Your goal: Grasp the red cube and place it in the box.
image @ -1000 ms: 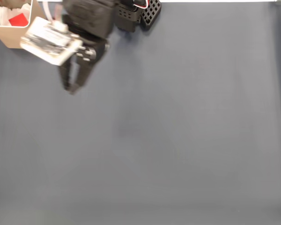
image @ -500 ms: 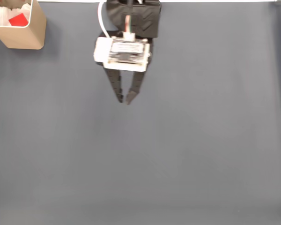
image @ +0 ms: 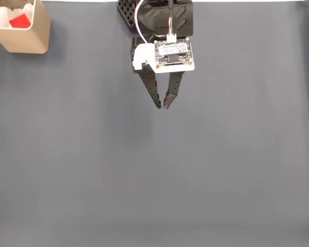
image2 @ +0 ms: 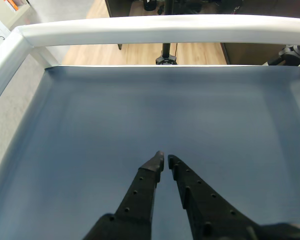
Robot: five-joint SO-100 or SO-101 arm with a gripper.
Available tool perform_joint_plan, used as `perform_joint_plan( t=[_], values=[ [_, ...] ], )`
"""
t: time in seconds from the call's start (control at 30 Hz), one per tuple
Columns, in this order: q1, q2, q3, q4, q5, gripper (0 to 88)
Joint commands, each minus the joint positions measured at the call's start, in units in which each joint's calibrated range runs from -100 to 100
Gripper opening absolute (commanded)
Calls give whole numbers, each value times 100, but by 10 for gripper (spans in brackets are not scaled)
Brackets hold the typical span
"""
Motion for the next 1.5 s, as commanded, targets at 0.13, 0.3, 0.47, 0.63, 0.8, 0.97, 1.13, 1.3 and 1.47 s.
perform_joint_plan(
  t=[0.13,0.3,0.47,0.63,0.8,0.97,1.13,1.3,1.47],
  values=[
    [-65,-945,966,-161,20,0],
    [-58,-1508,1659,-169,0,0],
    [-37,-2089,2371,-169,-39,0],
    [34,-2583,2964,-136,-63,0],
    [70,-3016,3448,-120,-83,0],
    [134,-3449,3977,-38,-98,0],
    [148,-3683,4105,315,-137,0],
    [134,-3908,4114,880,-186,0],
    [205,-4073,4114,1446,-234,0]
  ],
)
